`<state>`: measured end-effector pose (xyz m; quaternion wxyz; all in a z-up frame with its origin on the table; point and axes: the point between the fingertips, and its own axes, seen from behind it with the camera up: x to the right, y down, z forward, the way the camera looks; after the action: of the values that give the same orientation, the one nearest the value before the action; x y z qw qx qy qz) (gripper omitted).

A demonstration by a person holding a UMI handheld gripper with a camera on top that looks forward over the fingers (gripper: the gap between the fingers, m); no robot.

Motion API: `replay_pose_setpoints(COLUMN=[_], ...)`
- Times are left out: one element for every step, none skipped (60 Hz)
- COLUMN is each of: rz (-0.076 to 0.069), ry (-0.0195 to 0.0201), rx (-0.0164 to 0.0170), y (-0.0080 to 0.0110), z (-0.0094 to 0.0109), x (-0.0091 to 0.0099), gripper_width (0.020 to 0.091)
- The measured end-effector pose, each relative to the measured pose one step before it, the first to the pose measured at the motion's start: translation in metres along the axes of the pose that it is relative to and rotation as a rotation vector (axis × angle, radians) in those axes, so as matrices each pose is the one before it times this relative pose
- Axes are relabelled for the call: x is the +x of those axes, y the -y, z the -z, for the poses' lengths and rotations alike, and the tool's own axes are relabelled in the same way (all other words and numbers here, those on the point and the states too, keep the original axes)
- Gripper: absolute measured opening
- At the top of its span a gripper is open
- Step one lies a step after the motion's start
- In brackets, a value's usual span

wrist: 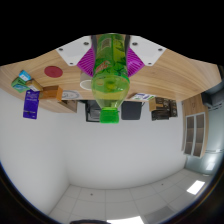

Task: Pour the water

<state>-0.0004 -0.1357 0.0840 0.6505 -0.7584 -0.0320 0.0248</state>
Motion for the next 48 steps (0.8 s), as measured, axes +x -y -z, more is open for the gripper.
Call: replay_pose_setpoints(rz=[0.0010, -0.0008, -0.0023, -0.0028, -0.0041, -0.0054, -0.0069, -0.0085, -0.0113, -0.0145, -0.0182, -0.0203, -0.0195, -0.0249, -0.0252, -0.0263, -0.0277, -0.0312, -0.0375, -0.0366, -0.0371, -0.0369, -0.0401, -0.0444, -0.0430, -0.0369, -0.0339, -0.0413, -0.0442, -0.0430, -0.0401, -0.0408, -0.0454, -0.0539, -0.0404, -0.0479, -0.0468, -0.0450, -0.0425, -0.0392, -0.0363, -0.0342, -0.0399, -0.0320, -0.0326, -0.0313, -0.0310, -0.0304], ry=[0.00378, 0.00343, 0.00245, 0.00182, 0.00119, 0.00009, -0.00043, 0.00095, 0.00385, 0.00601, 0.00867, 0.01066, 0.00841, 0.01139, 0.00976, 0.00887, 0.00773, 0.00729, 0.00759, 0.00187, 0.01006, 0.00708, 0.00399, 0.00033, 0.00206, 0.00100, 0.00545, 0.00527, 0.00451, 0.00705, 0.00972, 0.01100, 0.01076, 0.00169, 0.01009, 0.01252, 0.01127, 0.00975, 0.00809, 0.00594, 0.00448, 0.00346, -0.00072, 0.00098, 0.00276, 0.00144, -0.00058, -0.00229], rx=[-0.00267, -0.00326, -0.00356, -0.00611, -0.00821, -0.00963, -0.00549, -0.00805, -0.01064, -0.01189, -0.01288, -0.01375, -0.01334, -0.01534, -0.01464, -0.01505, -0.01759, -0.01908, -0.02014, -0.01719, -0.01418, -0.01322, -0.01319, -0.01501, -0.01284, -0.00739, -0.00190, -0.00196, -0.00111, 0.00298, 0.00720, 0.01052, 0.01083, 0.00103, 0.01737, 0.01255, 0.01202, 0.01205, 0.01240, 0.01367, 0.01341, 0.01099, 0.00553, 0.00554, 0.00264, 0.00271, 0.00306, 0.00418], y=[-0.00030, -0.00016, 0.00010, -0.00057, -0.00029, -0.00048, -0.00071, -0.00084, -0.00016, -0.00002, 0.00020, 0.00023, -0.00003, -0.00054, -0.00037, -0.00068, -0.00066, -0.00165, -0.00087, -0.00168, 0.00003, 0.00032, 0.00006, -0.00011, 0.00111, 0.00119, 0.00064, 0.00190, 0.00267, 0.00337, 0.00443, 0.00484, 0.00481, 0.00801, -0.00088, 0.00439, 0.00448, 0.00470, 0.00467, 0.00479, 0.00434, 0.00334, 0.00415, 0.00260, 0.00141, 0.00134, 0.00152, 0.00179], z=[-0.00026, -0.00027, -0.00023, -0.00038, -0.00055, -0.00037, -0.00044, -0.00058, -0.00103, -0.00129, -0.00150, -0.00190, -0.00282, -0.00198, -0.00231, -0.00245, -0.00256, -0.00306, -0.00318, -0.00353, -0.00340, -0.00287, -0.00339, -0.00334, -0.00321, -0.00231, -0.00330, -0.00321, -0.00297, -0.00260, -0.00187, -0.00195, -0.00195, -0.00079, -0.00308, -0.00144, -0.00100, -0.00076, -0.00067, -0.00053, -0.00076, -0.00105, -0.00195, -0.00340, -0.00087, -0.00102, -0.00098, -0.00084], x=[-0.00036, -0.00042, -0.00039, -0.00023, -0.00048, -0.00039, 0.00043, -0.00016, -0.00170, -0.00313, -0.00402, -0.00474, -0.00692, -0.00367, -0.00414, -0.00421, -0.00414, -0.00365, -0.00350, -0.00838, -0.00173, -0.00233, -0.00164, -0.00149, -0.00233, -0.00753, -0.00206, -0.00150, -0.00223, -0.00333, -0.00391, -0.00364, -0.00321, -0.00579, -0.00285, -0.00327, -0.00318, -0.00299, -0.00297, -0.00298, -0.00230, -0.00177, -0.00386, 0.00038, -0.00098, -0.00060, -0.00046, 0.00006], gripper_width=[0.0377, 0.0378, 0.0378, 0.0378, 0.0377, 0.0377, 0.0377, 0.0377, 0.0376, 0.0376, 0.0376, 0.0377, 0.0378, 0.0378, 0.0376, 0.0377, 0.0376, 0.0376, 0.0375, 0.0375, 0.0376, 0.0376, 0.0375, 0.0375, 0.0376, 0.0375, 0.0375, 0.0375, 0.0376, 0.0376, 0.0378, 0.0377, 0.0378, 0.0377, 0.0377, 0.0376, 0.0379, 0.0377, 0.0376, 0.0376, 0.0376, 0.0376, 0.0375, 0.0375, 0.0376, 0.0376, 0.0376, 0.0376])
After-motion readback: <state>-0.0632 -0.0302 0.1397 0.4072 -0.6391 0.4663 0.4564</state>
